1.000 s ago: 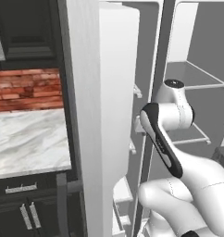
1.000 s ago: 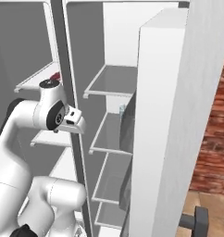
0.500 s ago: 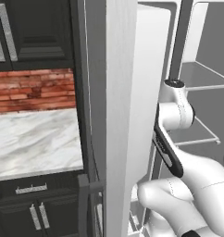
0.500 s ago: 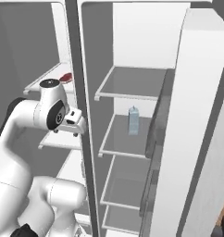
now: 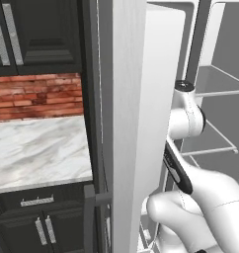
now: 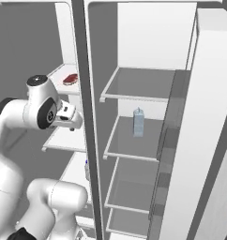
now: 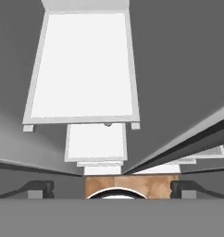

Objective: Pick up the frozen steak from the freezer, place it on any shelf in the fridge, and close the fridge and freezer doors when done.

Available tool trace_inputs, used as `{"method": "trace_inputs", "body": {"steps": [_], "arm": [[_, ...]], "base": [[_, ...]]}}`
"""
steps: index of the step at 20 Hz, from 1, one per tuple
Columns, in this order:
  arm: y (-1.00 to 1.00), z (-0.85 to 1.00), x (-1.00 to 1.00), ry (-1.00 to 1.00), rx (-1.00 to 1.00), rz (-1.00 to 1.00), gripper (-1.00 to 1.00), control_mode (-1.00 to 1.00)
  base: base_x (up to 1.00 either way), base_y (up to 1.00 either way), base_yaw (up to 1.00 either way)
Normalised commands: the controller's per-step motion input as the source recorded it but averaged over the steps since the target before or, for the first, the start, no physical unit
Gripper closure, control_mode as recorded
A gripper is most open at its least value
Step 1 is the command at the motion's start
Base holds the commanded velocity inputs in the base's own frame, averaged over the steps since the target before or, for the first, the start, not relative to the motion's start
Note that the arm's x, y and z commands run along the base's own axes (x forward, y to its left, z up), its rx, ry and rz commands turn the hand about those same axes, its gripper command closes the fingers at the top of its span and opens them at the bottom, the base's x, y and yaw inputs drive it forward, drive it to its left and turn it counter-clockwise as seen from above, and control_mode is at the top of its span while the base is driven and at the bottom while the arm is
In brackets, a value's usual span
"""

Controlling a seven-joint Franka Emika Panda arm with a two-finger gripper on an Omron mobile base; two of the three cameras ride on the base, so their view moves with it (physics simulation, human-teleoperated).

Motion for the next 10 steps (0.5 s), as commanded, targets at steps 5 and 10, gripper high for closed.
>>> {"method": "trace_inputs", "body": {"steps": [5,10], "arm": [[0.24,0.98,0.01,-0.29,-0.14,0.01,-1.00,-1.00],[0.04,0.94,0.25,-0.12,0.00,0.00,-1.00,-1.00]], "base": [[0.00,0.00,0.00],[0.00,0.00,0.00]]}}
